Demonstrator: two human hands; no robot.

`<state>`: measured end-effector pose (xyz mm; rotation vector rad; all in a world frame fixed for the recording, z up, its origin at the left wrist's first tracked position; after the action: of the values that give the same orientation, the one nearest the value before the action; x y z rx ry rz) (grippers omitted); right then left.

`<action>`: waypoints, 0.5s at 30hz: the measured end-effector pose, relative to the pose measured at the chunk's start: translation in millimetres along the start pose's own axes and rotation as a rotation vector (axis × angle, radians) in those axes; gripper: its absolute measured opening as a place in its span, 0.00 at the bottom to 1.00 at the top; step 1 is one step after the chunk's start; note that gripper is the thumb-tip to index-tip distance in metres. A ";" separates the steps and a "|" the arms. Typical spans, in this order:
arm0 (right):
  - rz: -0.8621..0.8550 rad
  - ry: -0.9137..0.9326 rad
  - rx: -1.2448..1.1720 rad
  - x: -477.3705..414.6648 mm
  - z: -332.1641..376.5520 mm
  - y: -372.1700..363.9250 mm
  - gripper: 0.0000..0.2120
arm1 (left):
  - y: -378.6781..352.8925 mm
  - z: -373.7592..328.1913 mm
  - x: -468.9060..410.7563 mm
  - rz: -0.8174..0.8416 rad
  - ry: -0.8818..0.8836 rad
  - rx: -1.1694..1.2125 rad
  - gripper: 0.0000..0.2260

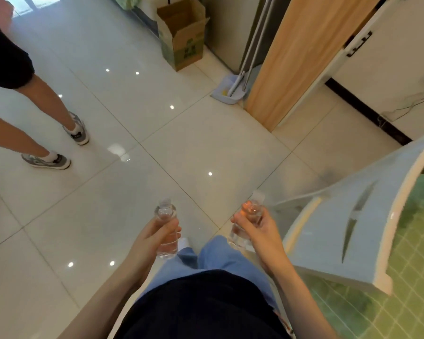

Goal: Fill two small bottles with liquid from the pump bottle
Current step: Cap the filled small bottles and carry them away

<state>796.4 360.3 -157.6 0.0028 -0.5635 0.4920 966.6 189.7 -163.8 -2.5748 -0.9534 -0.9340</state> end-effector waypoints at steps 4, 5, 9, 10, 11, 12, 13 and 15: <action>-0.056 -0.009 -0.043 -38.4 20.4 -9.4 0.09 | 2.2 -33.4 -46.7 0.029 0.023 0.014 0.15; -0.063 -0.007 -0.042 -49.0 25.7 -10.9 0.09 | 1.0 -41.1 -58.7 0.033 0.028 0.011 0.14; -0.083 -0.009 -0.070 -100.6 51.0 -14.5 0.09 | -7.9 -75.3 -112.4 0.031 0.040 0.015 0.13; -0.086 -0.007 -0.071 -114.7 58.5 -14.0 0.09 | -11.3 -83.9 -125.8 0.027 0.044 0.019 0.13; -0.088 -0.003 -0.066 -128.3 66.1 -13.2 0.09 | -15.8 -93.1 -138.5 0.027 0.045 0.021 0.12; -0.088 0.001 -0.059 -142.0 73.9 -11.7 0.09 | -21.2 -103.3 -150.9 0.029 0.041 0.019 0.12; -0.085 0.000 -0.055 -155.7 82.5 -11.0 0.09 | -27.2 -114.9 -163.1 0.033 0.035 0.012 0.13; -0.064 -0.001 -0.041 -184.0 100.9 -10.6 0.09 | -39.8 -139.1 -187.5 0.042 0.018 0.001 0.15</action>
<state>614.6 255.1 -165.1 -0.0176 -0.5724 0.4177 764.0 67.9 -177.5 -2.5708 -0.8919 -0.9435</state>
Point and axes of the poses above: each hand's wrist, its own x-axis away from the middle knuckle, its own y-axis out of the back of the hand, z = x × y, the point moved 9 cm from there along -x, towards the middle knuckle, and after that the axes turned 7 degrees about -x, right-handed, at the moved point
